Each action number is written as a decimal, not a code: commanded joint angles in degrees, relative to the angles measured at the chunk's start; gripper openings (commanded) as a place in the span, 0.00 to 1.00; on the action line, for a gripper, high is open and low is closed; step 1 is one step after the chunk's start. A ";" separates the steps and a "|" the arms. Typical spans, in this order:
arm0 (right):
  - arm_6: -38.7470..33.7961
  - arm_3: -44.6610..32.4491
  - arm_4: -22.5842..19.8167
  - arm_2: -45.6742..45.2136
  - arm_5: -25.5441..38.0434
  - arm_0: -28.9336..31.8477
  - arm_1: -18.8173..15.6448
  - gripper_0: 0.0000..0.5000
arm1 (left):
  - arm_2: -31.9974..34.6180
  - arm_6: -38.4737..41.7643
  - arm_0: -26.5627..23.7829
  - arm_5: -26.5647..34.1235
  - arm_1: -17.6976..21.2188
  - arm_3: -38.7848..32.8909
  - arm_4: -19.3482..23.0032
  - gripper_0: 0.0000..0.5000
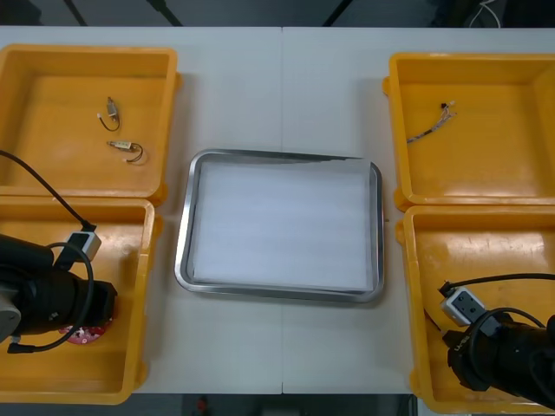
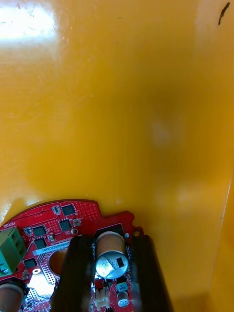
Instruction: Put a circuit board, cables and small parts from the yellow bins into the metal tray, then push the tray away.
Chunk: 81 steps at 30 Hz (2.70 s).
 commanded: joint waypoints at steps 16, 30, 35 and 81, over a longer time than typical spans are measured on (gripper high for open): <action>2.05 -3.23 -2.13 -6.04 12.21 -6.06 0.87 0.00 | 1.49 7.12 -2.54 -0.39 4.64 -2.07 3.83 0.00; -0.41 -10.09 -7.14 -12.98 26.36 -8.35 1.31 0.00 | 17.39 5.37 -5.44 14.38 8.25 -5.94 15.25 0.00; -0.85 -10.09 -12.41 -17.99 33.04 -10.72 3.33 0.00 | 19.50 5.10 -8.78 18.42 9.13 -5.85 16.05 0.00; -30.56 -17.82 -27.53 -33.02 61.31 -32.60 4.12 0.00 | -8.53 35.86 -44.46 26.33 -14.52 -2.77 10.16 0.00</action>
